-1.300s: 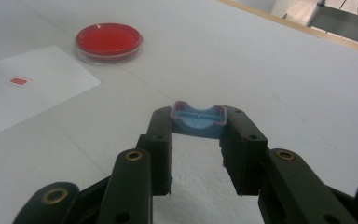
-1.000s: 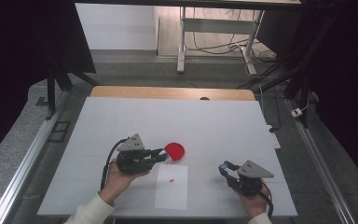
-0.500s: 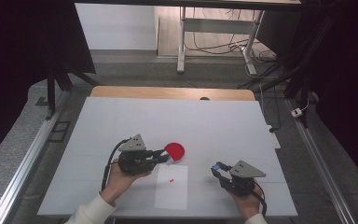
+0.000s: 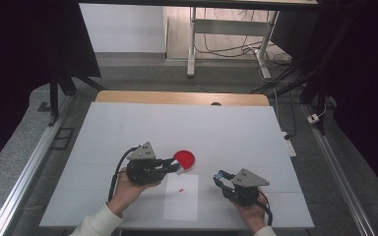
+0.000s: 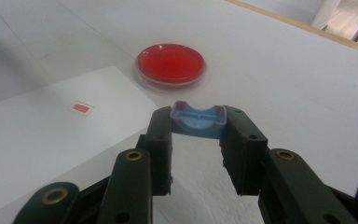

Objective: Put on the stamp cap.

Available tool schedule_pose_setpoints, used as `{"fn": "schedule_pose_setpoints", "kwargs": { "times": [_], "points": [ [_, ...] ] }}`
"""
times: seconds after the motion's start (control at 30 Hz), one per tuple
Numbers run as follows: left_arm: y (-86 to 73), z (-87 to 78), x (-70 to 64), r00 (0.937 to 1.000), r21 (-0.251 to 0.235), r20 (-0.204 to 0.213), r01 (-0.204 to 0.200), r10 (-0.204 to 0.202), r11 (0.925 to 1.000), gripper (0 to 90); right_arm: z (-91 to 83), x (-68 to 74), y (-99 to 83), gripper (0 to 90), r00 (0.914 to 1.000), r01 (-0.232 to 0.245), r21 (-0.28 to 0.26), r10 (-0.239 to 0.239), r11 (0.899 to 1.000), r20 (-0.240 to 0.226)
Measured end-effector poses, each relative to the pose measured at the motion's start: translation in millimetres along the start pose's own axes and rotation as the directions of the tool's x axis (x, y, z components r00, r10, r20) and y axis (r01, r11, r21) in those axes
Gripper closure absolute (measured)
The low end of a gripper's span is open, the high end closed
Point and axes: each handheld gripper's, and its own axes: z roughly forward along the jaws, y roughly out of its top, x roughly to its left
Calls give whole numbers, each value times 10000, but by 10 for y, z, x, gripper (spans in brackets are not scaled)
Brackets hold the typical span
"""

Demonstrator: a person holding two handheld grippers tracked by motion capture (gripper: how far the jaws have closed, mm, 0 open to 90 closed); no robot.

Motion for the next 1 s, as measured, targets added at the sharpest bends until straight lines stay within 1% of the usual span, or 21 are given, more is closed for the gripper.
{"fn": "schedule_pose_setpoints", "kwargs": {
  "times": [0.1,0.53,0.63,1.0],
  "points": [
    [-1,8,-1,10000,15,22,-1,0,10000,755,43,37,15,641,9999,86,-15,-86,10000,-77],
    [8,48,-22,9999,24,104,-24,23,10000,755,174,177,75,641,9991,133,-32,-135,9999,-390],
    [10,58,-28,9999,37,116,-44,43,10000,756,197,203,89,641,9986,39,-79,-43,10000,-518],
    [12,72,-41,9998,87,153,-86,84,9999,755,246,272,120,641,9982,205,-94,-210,9997,-570]
  ]
}}
